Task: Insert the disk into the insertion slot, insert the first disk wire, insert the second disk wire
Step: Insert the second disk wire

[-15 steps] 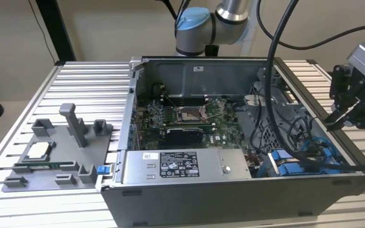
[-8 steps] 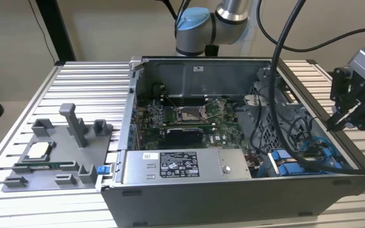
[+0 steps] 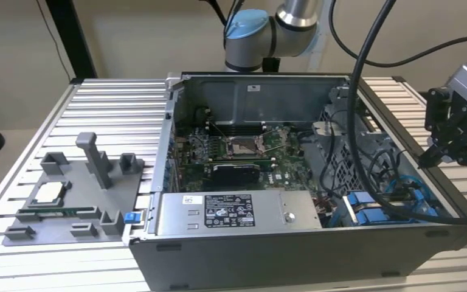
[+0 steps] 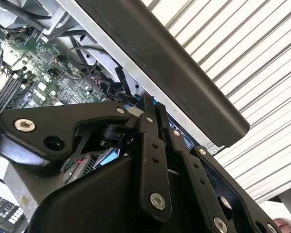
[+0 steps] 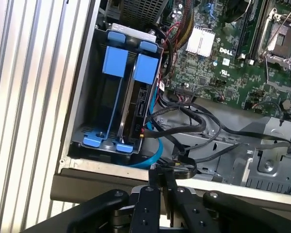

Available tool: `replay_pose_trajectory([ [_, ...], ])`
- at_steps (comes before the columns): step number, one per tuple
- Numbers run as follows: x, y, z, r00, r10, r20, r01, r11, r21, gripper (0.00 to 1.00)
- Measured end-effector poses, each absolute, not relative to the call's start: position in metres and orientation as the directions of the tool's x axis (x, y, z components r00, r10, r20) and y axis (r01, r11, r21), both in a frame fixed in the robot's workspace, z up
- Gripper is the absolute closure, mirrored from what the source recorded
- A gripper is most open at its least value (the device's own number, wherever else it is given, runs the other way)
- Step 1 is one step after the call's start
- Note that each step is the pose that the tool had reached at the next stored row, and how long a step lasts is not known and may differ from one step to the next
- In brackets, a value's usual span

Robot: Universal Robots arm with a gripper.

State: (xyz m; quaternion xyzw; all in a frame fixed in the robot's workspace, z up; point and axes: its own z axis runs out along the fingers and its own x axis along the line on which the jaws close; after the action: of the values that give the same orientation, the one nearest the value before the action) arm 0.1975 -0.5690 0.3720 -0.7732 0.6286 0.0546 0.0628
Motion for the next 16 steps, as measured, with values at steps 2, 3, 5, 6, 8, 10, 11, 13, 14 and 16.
replay_pose_trajectory([
  [2,0.197,-0.569,0.372,0.204,-0.965,-0.164,-0.979,-0.202,-0.028,1.0],
  [3,0.197,-0.569,0.372,0.204,-0.965,-0.164,-0.979,-0.202,-0.029,1.0],
  [5,0.197,-0.569,0.372,0.204,-0.965,-0.165,-0.979,-0.202,-0.029,1.0],
  [6,0.197,-0.569,0.374,0.204,-0.965,-0.167,-0.979,-0.202,-0.029,1.0],
  [8,0.195,-0.57,0.379,0.204,-0.964,-0.17,-0.979,-0.202,-0.03,1.0],
  [10,0.192,-0.571,0.385,0.204,-0.964,-0.172,-0.979,-0.202,-0.03,1.0],
  [11,0.19,-0.572,0.387,0.204,-0.964,-0.173,-0.979,-0.202,-0.03,1.0],
  [13,0.185,-0.574,0.39,0.204,-0.963,-0.176,-0.979,-0.201,-0.031,1.0],
  [14,0.183,-0.574,0.392,0.204,-0.963,-0.176,-0.979,-0.201,-0.031,1.0],
  [16,0.177,-0.576,0.395,0.204,-0.963,-0.177,-0.979,-0.201,-0.031,1.0],
])
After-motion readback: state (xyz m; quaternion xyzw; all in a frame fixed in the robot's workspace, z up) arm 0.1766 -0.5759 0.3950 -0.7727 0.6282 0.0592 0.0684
